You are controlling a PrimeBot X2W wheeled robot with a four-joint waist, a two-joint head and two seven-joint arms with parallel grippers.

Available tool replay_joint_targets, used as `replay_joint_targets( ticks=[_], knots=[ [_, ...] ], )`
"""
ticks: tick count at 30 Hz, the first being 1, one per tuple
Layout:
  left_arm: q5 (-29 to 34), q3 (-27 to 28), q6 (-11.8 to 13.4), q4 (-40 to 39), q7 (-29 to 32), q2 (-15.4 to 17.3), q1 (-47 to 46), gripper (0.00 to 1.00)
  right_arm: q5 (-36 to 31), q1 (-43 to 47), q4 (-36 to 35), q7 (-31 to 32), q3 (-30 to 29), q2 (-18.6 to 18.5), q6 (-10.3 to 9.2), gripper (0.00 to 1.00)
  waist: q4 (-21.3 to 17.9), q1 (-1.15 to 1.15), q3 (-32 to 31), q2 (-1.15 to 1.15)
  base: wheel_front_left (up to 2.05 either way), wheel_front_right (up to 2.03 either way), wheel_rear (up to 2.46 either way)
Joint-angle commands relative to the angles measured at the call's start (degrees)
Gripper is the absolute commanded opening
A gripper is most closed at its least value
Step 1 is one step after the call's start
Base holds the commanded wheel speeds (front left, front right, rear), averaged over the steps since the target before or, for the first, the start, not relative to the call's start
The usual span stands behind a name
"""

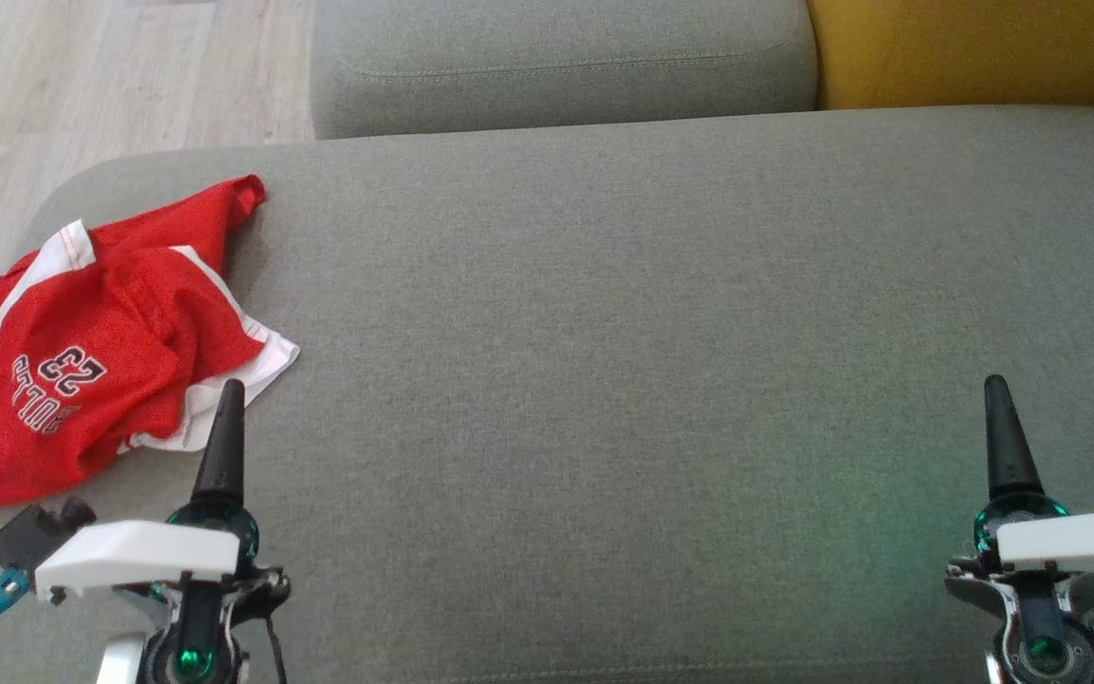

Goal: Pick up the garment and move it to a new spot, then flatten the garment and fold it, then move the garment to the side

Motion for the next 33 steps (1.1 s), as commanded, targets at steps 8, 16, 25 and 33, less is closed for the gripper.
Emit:
replay_joint_targets(
  ticks=[8, 16, 25, 33],
  knots=[
    [7.02, -0.65, -0.31, -3.44, -1.53, 1.24, -4.08, 1.00, -7.29, -2.84, -4.09, -0.71, 1.23, -1.85, 0.18, 1.00, -0.09, 0.00, 0.05, 0.00, 0.00, 0.00, 0.00],
    [13.91, -1.57, -0.30, -4.05, -2.89, 1.47, -4.26, 1.00, -14.04, -2.48, -5.80, -0.80, 2.20, -1.96, 0.21, 1.00, -0.25, 0.00, 0.08, 0.00, 0.00, 0.00, 0.00],
    [22.25, -2.86, 0.10, -4.45, -4.59, 1.91, -4.44, 1.00, -21.41, -2.03, -7.08, -1.05, 3.58, -2.12, 0.24, 1.00, -0.41, 0.00, 0.21, 0.00, 0.00, 0.00, 0.00],
    [28.41, -3.78, 0.81, -4.68, -5.96, 2.17, -4.55, 1.00, -27.26, -1.57, -7.94, -1.43, 4.65, -2.12, 0.27, 1.00, -0.49, 0.00, 0.38, 0.00, 0.00, 0.00, 0.00]
  ],
)
